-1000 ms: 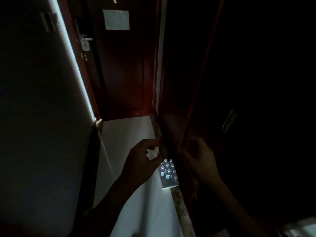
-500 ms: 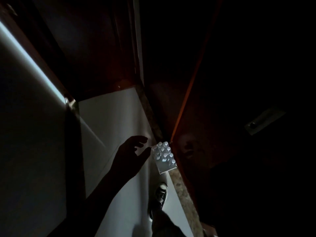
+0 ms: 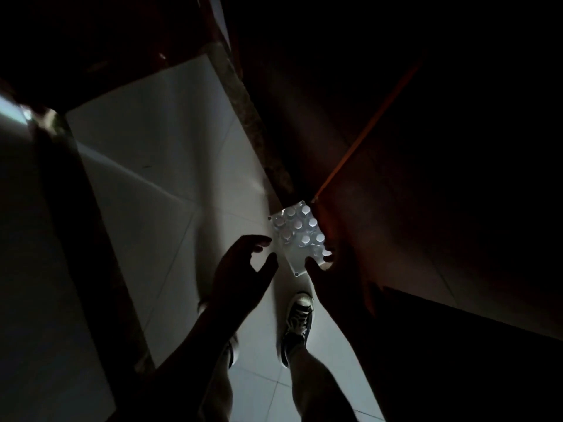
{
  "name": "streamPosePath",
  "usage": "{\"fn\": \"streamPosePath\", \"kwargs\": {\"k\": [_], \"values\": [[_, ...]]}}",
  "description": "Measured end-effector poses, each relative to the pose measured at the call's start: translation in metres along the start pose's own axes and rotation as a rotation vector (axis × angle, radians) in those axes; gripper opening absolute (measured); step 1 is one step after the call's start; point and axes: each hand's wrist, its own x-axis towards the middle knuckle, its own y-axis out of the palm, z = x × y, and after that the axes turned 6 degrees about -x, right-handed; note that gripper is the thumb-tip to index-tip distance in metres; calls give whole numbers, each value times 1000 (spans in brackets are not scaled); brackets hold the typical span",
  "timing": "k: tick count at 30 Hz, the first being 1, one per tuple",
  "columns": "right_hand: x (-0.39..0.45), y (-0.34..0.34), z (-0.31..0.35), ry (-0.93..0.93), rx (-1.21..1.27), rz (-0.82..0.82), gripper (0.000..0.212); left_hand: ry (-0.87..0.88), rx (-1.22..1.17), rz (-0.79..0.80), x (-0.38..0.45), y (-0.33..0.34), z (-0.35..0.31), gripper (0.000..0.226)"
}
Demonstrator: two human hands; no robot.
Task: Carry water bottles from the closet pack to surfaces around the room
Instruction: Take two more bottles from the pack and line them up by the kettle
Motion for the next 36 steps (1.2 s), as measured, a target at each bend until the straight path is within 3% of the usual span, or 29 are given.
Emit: {"fn": "streamPosePath", "kwargs": {"k": [11,19,22,25,31,36], "values": [[152,195,-150,236,-2,3,63,-51,233,320,150,154,232,56],[236,313,-254,193,-45,-87,76,160,268,403,206,269,364,68],[237,333,-277,197,-31,-149,84,204,291,369,207,294,394,81],[242,345,-291,212,33,-171,84,227,267,293,209,307,411,79],[265,358,-300,225,39,-227,57,289,264,223,218,310,421,60],[253,341,-276,207,48,-241,53,273,201,240,211,283,394,58]]}}
